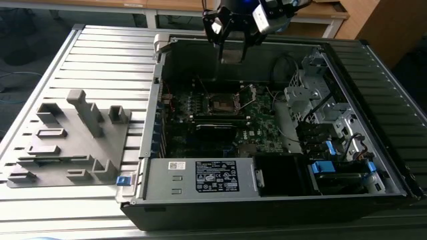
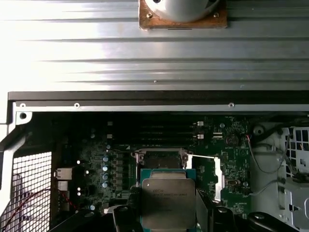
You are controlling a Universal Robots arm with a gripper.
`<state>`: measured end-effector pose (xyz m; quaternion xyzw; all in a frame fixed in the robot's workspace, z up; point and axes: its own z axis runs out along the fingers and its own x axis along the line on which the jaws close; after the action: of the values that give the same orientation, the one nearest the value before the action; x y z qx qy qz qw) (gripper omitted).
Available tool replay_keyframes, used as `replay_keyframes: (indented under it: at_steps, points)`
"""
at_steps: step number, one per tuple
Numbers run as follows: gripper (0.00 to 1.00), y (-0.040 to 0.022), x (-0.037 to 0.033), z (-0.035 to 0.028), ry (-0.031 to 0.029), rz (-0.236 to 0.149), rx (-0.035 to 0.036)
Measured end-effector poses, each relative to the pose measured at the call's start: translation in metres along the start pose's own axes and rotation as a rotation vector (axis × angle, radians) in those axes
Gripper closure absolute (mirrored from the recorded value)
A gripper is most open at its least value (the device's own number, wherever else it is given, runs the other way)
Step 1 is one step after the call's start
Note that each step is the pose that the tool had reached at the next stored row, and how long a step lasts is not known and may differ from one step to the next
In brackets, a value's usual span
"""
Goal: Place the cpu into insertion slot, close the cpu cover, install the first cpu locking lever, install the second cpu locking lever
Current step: 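Place the cpu into insertion slot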
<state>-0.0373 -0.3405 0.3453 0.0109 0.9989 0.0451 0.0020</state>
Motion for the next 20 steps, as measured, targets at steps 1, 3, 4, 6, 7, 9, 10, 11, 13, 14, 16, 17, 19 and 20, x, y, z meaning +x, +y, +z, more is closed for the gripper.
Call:
replay_keyframes:
  at_steps: [1, 3, 4, 6, 7, 9, 10, 11, 13, 14, 16, 17, 19, 20]
  points:
    - [0.46, -0.0001, 0.0002, 0.0013, -0.0024, 0.000, 0.0000]
    - [0.46, -0.0002, 0.0003, 0.0022, -0.0043, -0.001, 0.0000]
    - [0.46, -0.0002, 0.0003, 0.0023, -0.0047, -0.001, 0.0002]
    - [0.46, -0.0004, 0.0007, 0.0039, -0.0077, -0.001, -0.0004]
    - [0.46, -0.0005, 0.0010, 0.0051, -0.0100, -0.001, -0.0003]
    - [0.46, -0.0007, 0.0019, 0.0076, -0.0136, -0.002, -0.0004]
    - [0.46, -0.0009, 0.0024, 0.0089, -0.0149, -0.002, -0.0004]
    - [0.46, -0.0010, 0.0030, 0.0103, -0.0160, -0.003, -0.0005]
    - [0.46, -0.0013, 0.0042, 0.0131, -0.0180, -0.003, -0.0005]
    - [0.46, -0.0014, 0.0048, 0.0146, -0.0189, -0.004, -0.0005]
    - [0.46, -0.0017, 0.0059, 0.0174, -0.0208, -0.005, -0.0005]
    - [0.46, -0.0019, 0.0064, 0.0189, -0.0215, -0.005, -0.0006]
    - [0.46, -0.0022, 0.0073, 0.0219, -0.0231, -0.006, -0.0007]
    - [0.46, -0.0023, 0.0076, 0.0236, -0.0239, -0.006, -0.0006]
